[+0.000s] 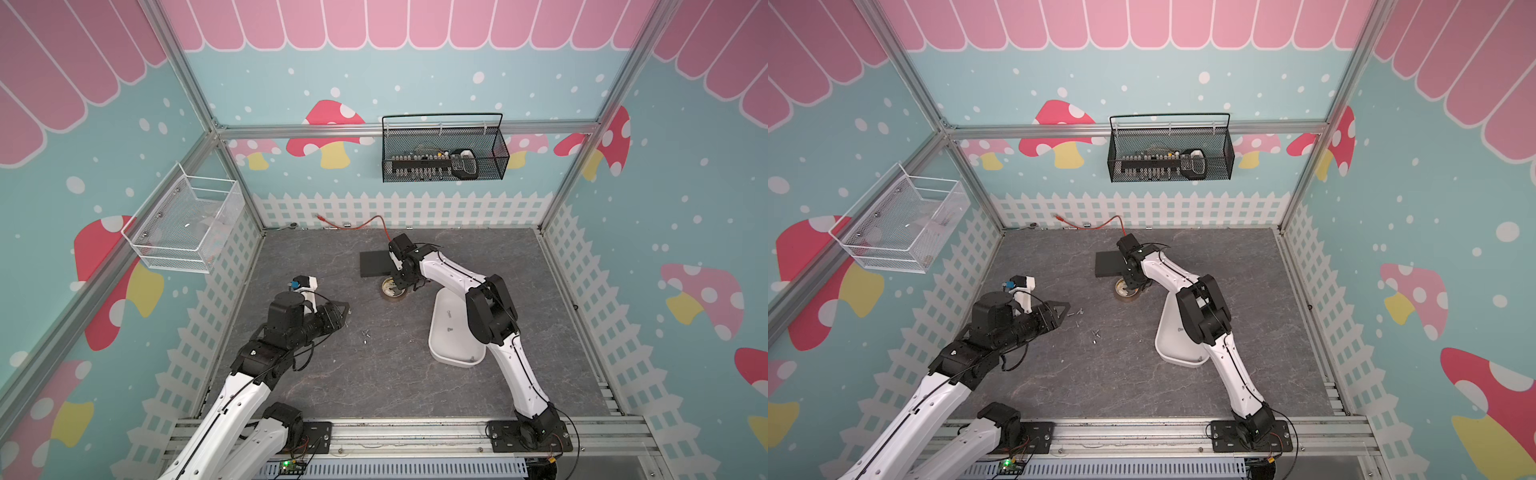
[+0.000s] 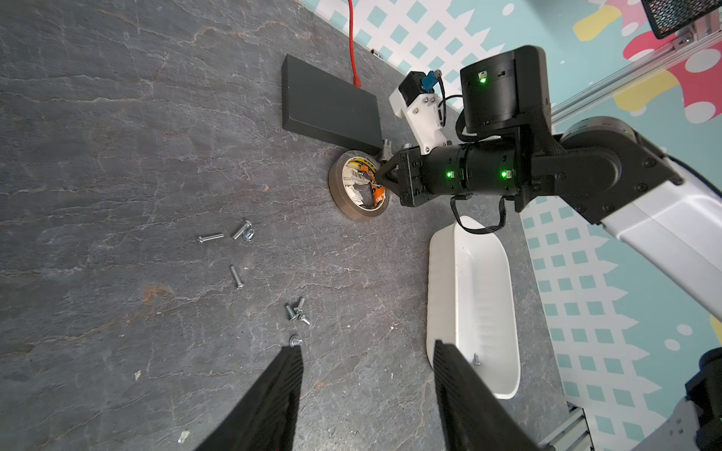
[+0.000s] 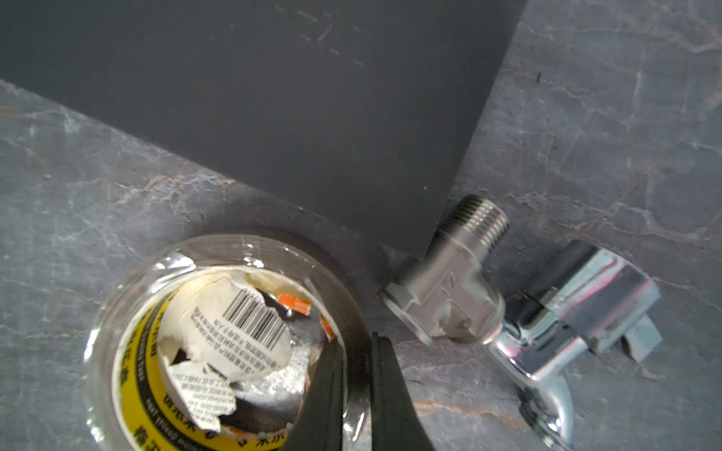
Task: Put the screws on the desktop into the storage box
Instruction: Move the distractor to the center of the board.
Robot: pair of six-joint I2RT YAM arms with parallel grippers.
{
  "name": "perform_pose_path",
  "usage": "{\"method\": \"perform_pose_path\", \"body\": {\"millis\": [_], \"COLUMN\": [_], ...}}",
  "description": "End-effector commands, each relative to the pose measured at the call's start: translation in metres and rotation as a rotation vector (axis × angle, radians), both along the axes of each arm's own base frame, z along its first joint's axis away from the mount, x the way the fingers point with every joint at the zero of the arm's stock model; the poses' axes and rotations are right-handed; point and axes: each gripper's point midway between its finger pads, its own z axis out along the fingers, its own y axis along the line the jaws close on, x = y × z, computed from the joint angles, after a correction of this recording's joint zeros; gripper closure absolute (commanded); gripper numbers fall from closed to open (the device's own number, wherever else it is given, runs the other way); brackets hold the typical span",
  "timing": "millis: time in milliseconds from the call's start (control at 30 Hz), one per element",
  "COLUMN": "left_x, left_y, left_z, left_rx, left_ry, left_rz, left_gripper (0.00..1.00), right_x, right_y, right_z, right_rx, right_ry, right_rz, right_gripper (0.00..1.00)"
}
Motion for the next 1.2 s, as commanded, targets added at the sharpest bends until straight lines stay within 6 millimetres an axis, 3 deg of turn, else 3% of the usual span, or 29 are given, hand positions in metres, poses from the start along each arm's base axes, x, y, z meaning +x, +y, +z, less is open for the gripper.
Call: {"method": "perform_pose_path", "body": {"millis": [0,167,367,567,733,867,1033,1167], "left_x": [-0.001,-0.001,-0.001,-0.001,-0.001,-0.001,-0.001,0.000], "left_y": [0.001,0.000,0.001,0.001,0.001,0.001,0.001,0.001], "left_z": [0.000,0.000,0.000,0.001,0.000,0.001,0.001,0.000], "left_rx": [0.004,0.005,0.005,0.003,0.004,0.002,0.003,0.005], "left_ry": [-0.018,-0.016,-0.016,-0.019,-0.017,-0.021,-0.022,-0.017], "left_rz": [-0.010,-0.010,-0.010,-0.009,-0.009,-0.009,-0.008,-0.007], "left_gripper": [0.41,0.42,0.41,0.41,0.41,0.41,0.41,0.42], "right_x": [-0.002,-0.007,-0.007,-0.001,0.001,-0.001,-0.006,-0.008], "right_y": [-0.004,-0.008,-0.004,0.004,0.013,0.017,0.044,0.072], "right_z": [0.000,-0.019,-0.016,0.014,0.057,0.078,0.083,0.071], "right_rx": [0.001,-0.021,-0.003,0.052,0.125,0.170,0.268,0.281], "right_ry": [0.023,0.060,0.064,0.021,-0.040,-0.058,-0.030,-0.014], "right_rz": [0.001,-0.002,0.009,0.013,0.029,0.041,0.082,0.110], "right_gripper": [0.72,0.68,0.87,1.00,1.00,1.00,1.00,1.00]}}
